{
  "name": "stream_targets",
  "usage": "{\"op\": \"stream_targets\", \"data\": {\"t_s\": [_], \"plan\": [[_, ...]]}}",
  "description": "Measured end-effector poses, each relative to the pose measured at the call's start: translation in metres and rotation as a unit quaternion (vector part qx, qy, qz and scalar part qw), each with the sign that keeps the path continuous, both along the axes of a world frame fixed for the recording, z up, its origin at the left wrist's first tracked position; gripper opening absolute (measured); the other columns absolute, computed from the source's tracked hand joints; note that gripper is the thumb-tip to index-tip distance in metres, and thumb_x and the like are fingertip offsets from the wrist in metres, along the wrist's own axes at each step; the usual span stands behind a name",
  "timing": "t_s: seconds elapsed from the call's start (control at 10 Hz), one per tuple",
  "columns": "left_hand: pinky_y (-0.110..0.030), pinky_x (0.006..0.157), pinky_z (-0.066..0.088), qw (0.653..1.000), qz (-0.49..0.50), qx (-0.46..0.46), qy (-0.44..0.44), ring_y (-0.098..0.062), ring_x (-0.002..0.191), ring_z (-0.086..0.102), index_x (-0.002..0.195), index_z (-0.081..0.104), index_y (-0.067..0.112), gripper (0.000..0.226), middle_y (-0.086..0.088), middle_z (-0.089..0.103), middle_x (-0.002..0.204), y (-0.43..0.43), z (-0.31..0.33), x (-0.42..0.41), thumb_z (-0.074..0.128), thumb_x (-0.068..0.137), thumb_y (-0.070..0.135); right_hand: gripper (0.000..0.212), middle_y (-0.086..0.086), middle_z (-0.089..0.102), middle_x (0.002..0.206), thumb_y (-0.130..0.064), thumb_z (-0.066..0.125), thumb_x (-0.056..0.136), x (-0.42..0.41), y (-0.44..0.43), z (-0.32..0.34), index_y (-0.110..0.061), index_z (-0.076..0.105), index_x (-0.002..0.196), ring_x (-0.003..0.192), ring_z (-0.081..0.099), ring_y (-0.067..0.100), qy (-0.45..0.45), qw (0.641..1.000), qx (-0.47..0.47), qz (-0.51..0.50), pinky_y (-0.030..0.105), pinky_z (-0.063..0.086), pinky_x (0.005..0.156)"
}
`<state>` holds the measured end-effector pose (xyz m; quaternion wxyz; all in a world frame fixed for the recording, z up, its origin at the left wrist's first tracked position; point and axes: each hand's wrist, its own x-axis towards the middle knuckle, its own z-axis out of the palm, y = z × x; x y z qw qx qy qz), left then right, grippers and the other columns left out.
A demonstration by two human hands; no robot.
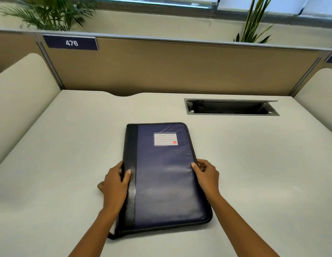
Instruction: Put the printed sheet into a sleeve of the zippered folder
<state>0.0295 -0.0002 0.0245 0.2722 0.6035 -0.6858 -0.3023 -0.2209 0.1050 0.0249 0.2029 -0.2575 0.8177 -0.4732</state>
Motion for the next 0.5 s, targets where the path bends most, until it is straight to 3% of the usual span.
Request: {"op": "stream_targets", "data": {"t_s": [0.1,0.3,0.4,0.5], "plan": [[-0.047,0.096,0.032,1.0,-0.007,-0.013,-0.023,-0.027,0.114,0.055,0.132,0.05,0.015,0.039,-0.009,0.061,0.124,-0.002,-0.004,-0.001,0.048,0.097,0.03,0.02,-0.002,0.064,0.089,-0.025,0.063,0.088,0.001,-0.002,0.0,-0.012,0.066,0.104,0.084,0.061,0.017,0.045,0.999,0.009,0.015,0.022,0.041,0.074],[-0.046,0.099,0.04,0.997,-0.019,-0.053,-0.052,-0.032,0.119,0.049,0.135,0.044,0.007,0.042,-0.015,0.053,0.134,0.0,0.006,-0.011,0.037,0.101,0.028,0.027,0.012,0.057,0.116,-0.021,0.046,0.098,0.012,-0.001,0.001,-0.005,0.055,0.118,0.104,0.052,0.024,0.17,0.982,0.056,0.059,0.031,0.043,0.088],[-0.043,0.106,0.038,0.997,-0.028,-0.072,-0.021,-0.029,0.127,0.044,0.14,0.039,0.008,0.044,-0.012,0.047,0.141,0.001,0.018,-0.017,0.036,0.101,0.028,0.031,0.008,0.054,0.124,-0.021,0.043,0.098,0.018,-0.003,0.011,-0.009,0.05,0.126,0.112,0.051,0.023,0.181,0.98,0.048,0.069,0.03,0.043,0.094],[-0.039,0.116,0.025,0.99,-0.053,-0.127,-0.001,-0.025,0.141,0.029,0.147,0.029,0.013,0.049,-0.009,0.034,0.152,-0.002,0.039,-0.031,0.032,0.102,0.031,0.041,0.001,0.045,0.142,-0.024,0.042,0.099,0.026,-0.015,0.033,-0.018,0.039,0.139,0.129,0.044,0.021,0.158,0.982,-0.022,0.096,0.03,0.038,0.107]]}}
